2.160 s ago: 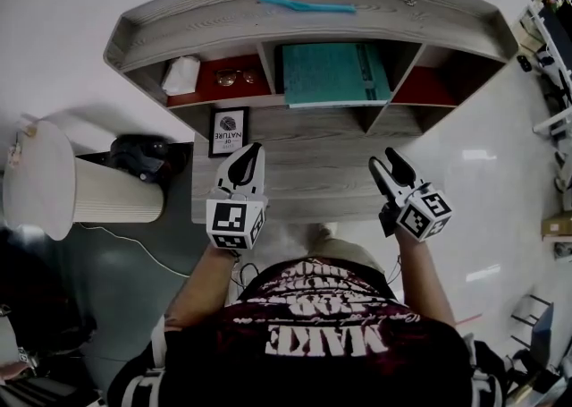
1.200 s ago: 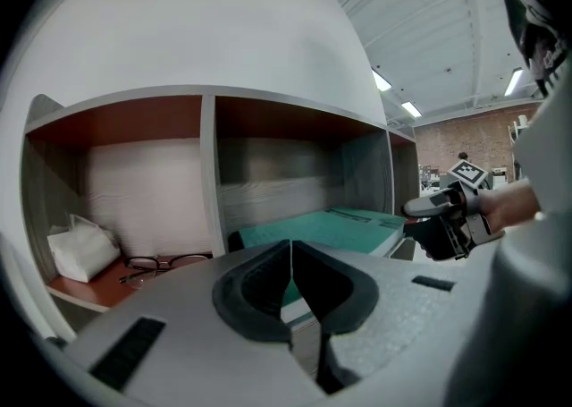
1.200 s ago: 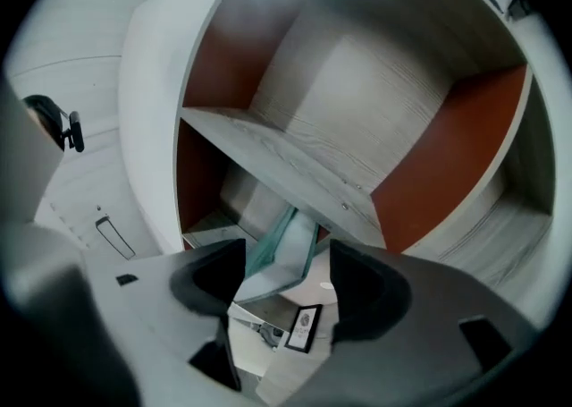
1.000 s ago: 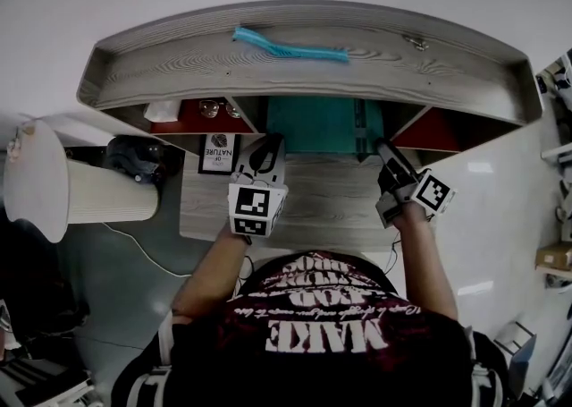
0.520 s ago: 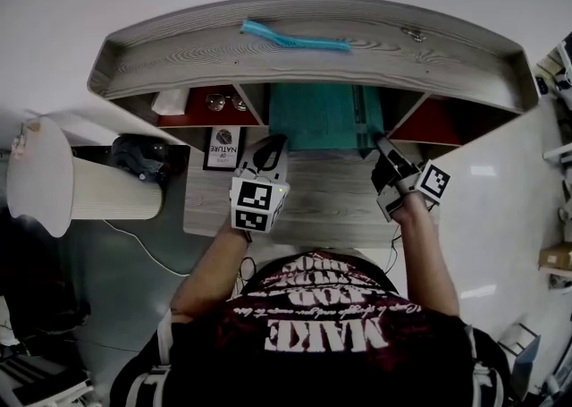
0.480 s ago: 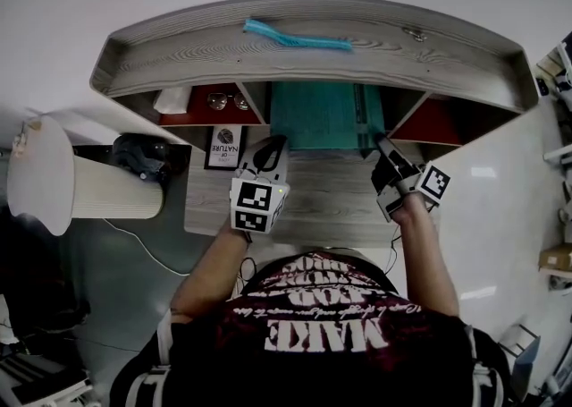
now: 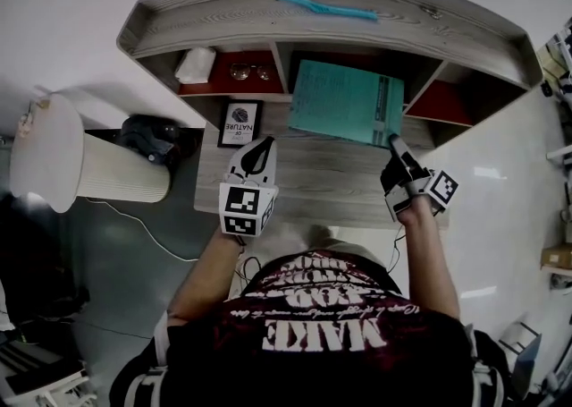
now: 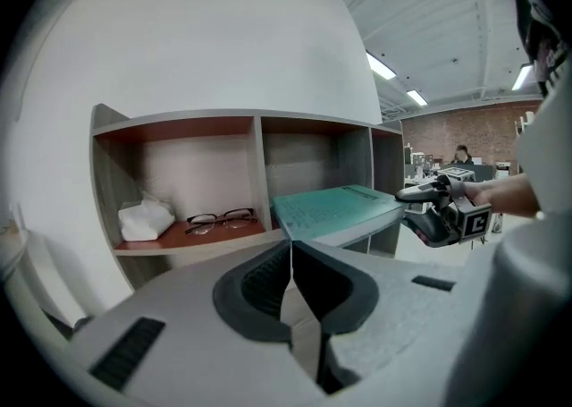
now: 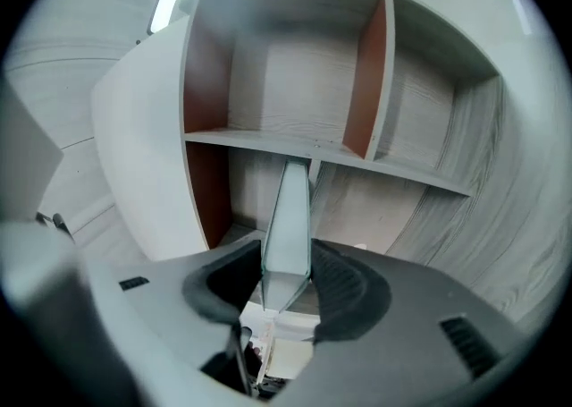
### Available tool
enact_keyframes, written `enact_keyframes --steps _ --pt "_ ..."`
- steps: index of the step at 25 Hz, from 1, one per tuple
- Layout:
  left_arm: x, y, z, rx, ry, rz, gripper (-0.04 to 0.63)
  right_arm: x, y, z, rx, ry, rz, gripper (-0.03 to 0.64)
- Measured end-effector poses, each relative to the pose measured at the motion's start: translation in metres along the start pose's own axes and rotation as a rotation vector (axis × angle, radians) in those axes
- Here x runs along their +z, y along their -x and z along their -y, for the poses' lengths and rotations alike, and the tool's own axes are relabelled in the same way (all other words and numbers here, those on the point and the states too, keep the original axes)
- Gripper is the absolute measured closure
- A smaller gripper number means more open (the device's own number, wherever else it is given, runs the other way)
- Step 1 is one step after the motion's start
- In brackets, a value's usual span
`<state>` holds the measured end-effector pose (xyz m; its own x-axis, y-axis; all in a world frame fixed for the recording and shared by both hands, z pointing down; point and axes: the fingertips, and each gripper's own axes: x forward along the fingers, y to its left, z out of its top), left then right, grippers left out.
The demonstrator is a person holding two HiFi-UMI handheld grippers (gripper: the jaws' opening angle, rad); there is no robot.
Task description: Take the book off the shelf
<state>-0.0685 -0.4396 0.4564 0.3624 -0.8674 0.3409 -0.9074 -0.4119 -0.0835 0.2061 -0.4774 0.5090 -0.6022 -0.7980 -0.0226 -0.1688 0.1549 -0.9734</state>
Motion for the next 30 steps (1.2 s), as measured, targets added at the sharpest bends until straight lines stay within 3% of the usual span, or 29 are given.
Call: enact_keyframes --steps 8,14,20,30 --pt "-0.049 0.063 -0.005 0.017 0.032 -0.043 0.583 -0.026 0.024 -0.005 0.007 -0.035 0.101 0.439" --pt "-0.078 0.093 -0.010 0.033 0.053 -0.073 0.583 -0.051 0.039 -0.008 0.010 -0.074 0.119 0.440" --pt "-0.076 0.096 -0.013 0.019 0.038 -0.068 0.583 -0.070 0.050 -0.001 0.005 -0.143 0.135 0.440" --pt "-0.072 0.088 -0.010 0.002 0.033 -0.065 0.583 -0.098 0.061 0.048 -0.128 -0.152 0.076 0.440"
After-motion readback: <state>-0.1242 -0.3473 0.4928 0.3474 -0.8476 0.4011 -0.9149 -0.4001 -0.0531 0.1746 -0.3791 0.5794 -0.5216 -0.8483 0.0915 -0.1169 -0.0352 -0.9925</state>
